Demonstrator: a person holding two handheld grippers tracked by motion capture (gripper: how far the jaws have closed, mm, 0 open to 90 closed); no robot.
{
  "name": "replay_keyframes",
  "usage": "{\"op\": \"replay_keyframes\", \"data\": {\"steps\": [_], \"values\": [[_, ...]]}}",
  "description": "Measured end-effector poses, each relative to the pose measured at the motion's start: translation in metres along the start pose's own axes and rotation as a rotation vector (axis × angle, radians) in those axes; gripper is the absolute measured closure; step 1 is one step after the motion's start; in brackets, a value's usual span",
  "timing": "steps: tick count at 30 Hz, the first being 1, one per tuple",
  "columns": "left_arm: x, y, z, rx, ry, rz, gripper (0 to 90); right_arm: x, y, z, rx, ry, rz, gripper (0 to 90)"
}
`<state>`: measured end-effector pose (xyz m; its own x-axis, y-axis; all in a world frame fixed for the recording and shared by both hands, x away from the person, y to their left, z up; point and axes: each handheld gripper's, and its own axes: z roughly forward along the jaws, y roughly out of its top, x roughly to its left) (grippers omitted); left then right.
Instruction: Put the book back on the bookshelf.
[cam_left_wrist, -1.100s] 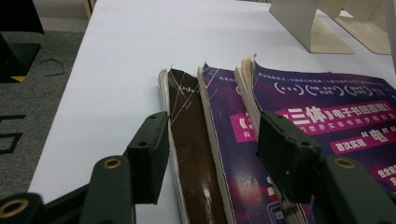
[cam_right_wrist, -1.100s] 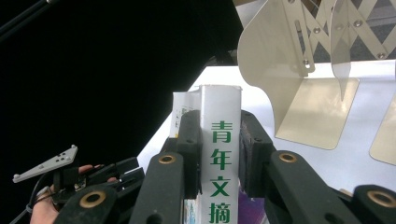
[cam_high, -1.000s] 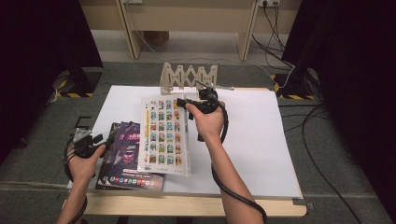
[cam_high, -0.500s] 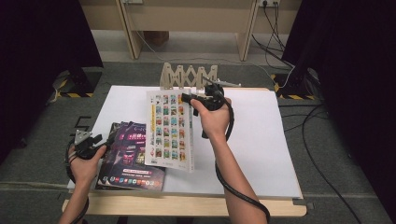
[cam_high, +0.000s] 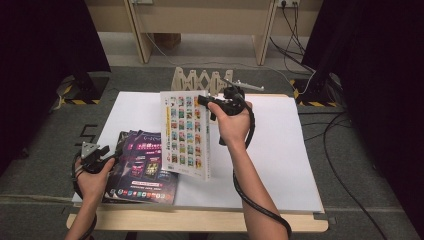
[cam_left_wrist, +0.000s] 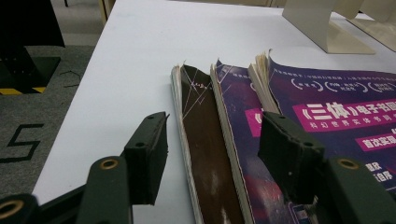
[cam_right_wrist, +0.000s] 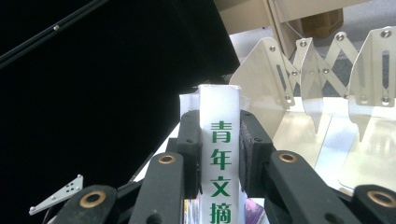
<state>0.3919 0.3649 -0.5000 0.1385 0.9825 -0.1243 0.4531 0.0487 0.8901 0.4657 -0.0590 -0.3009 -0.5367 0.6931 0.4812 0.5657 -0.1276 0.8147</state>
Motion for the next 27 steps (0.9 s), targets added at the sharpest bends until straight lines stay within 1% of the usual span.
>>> {"op": "replay_keyframes", "data": {"steps": [2, 5, 8, 14, 16, 17, 20, 22, 25, 27], "values": [[0.0, 0.0, -0.001, -0.005, -0.001, -0.003, 41.8, 0.0, 0.001, -0.002, -0.004, -0.003, 0.004, 74.4], [0.0, 0.0, -0.001, -0.007, 0.0, -0.001, 41.8, 0.001, 0.002, -0.004, -0.011, -0.013, -0.005, 74.4], [-0.001, -0.001, -0.001, -0.013, 0.003, 0.005, 42.3, 0.001, 0.003, -0.006, -0.014, -0.021, -0.006, 74.4], [0.0, 0.0, 0.0, -0.001, 0.0, 0.005, 43.1, 0.002, 0.006, -0.009, -0.037, -0.019, -0.021, 74.4], [-0.001, 0.0, 0.0, 0.002, -0.002, 0.008, 43.2, 0.002, 0.007, -0.01, -0.037, -0.021, -0.014, 74.4], [-0.001, 0.0, 0.0, 0.002, -0.002, 0.008, 43.2, 0.001, 0.008, -0.01, -0.04, -0.024, -0.02, 74.4], [-0.001, 0.0, 0.0, 0.002, 0.0, 0.009, 43.2, 0.0, 0.009, -0.011, -0.043, -0.031, -0.015, 74.4], [-0.001, 0.0, 0.0, 0.003, -0.002, 0.009, 43.2, -0.001, 0.009, -0.012, -0.048, -0.041, -0.024, 74.4], [-0.001, 0.0, 0.0, 0.003, 0.001, 0.009, 43.3, -0.001, 0.01, -0.015, -0.055, -0.047, -0.012, 74.5], [-0.001, 0.0, 0.0, 0.005, 0.004, 0.013, 43.3, -0.002, 0.011, -0.017, -0.062, -0.057, -0.022, 74.5]]}}
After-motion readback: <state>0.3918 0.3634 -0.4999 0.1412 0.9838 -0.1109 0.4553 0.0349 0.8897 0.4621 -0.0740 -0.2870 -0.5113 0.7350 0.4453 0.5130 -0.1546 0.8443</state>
